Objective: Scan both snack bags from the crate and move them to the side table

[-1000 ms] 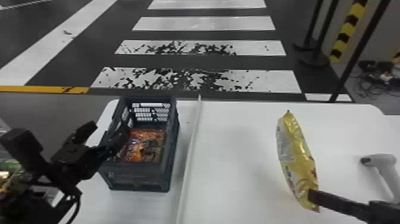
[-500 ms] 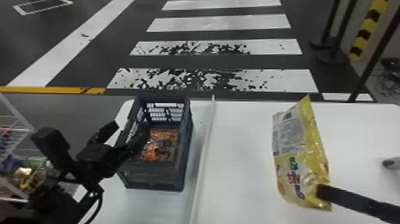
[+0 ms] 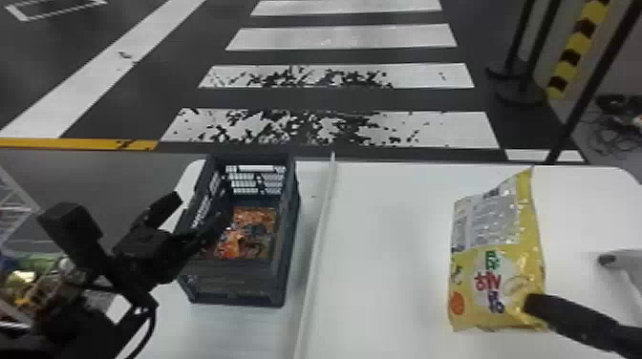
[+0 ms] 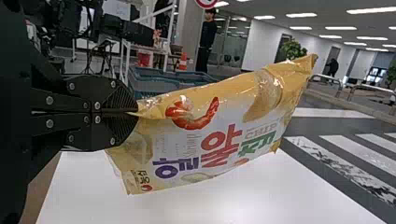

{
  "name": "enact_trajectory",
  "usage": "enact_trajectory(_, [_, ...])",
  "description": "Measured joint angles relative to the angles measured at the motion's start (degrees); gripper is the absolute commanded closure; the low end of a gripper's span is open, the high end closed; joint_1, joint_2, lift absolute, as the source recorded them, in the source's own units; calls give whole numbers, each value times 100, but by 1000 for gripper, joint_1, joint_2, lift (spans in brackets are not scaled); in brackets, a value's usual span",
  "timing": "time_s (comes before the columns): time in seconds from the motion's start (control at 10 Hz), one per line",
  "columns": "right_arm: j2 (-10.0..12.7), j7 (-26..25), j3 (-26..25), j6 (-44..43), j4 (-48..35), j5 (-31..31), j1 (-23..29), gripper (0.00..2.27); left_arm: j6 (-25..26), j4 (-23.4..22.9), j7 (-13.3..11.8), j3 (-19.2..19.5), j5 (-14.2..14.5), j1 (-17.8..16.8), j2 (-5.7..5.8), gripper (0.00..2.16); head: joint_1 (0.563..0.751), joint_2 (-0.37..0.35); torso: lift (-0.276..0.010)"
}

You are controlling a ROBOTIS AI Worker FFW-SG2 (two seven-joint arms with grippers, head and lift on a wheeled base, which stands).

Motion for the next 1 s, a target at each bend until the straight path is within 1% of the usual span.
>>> enact_trajectory(0.1, [-143, -211, -45, 1, 301, -52, -107, 2243, 0, 2, 0, -40, -41, -11, -5, 22, 695, 40, -95])
enact_trajectory(0.3, [-377, -562, -44, 2, 811, 11, -225, 2243, -1, 8, 0, -52, -63, -10, -6, 22, 695, 9, -95])
enact_trajectory(0.5, [-536, -886, -1, 2, 968, 269, -287, 2240, -22, 11, 2, -30, -63, -10, -4, 22, 695, -20, -95])
enact_trajectory(0.6, [-594, -924, 29, 2, 974, 421, -308, 2233, -32, 11, 1, -29, -63, -13, -4, 22, 695, -31, -95])
enact_trajectory(0.7, [-672, -1005, 69, 2, 976, 526, -345, 1717, -35, 11, 0, -29, -63, -15, -3, 22, 695, -41, -95])
enact_trajectory(0.8, [-772, -1070, 115, 2, 979, 601, -402, 201, -35, 11, 0, -23, -63, -15, -3, 22, 695, -46, -95])
enact_trajectory(0.9, [-851, -1106, 147, 2, 976, 697, -444, -2, -36, 10, 0, -21, -63, -15, -3, 22, 695, -56, -95])
enact_trajectory(1.0, [-891, -1110, 177, 2, 910, 889, -465, -2, -36, 8, -3, -16, -63, -7, -3, 22, 695, -66, -95])
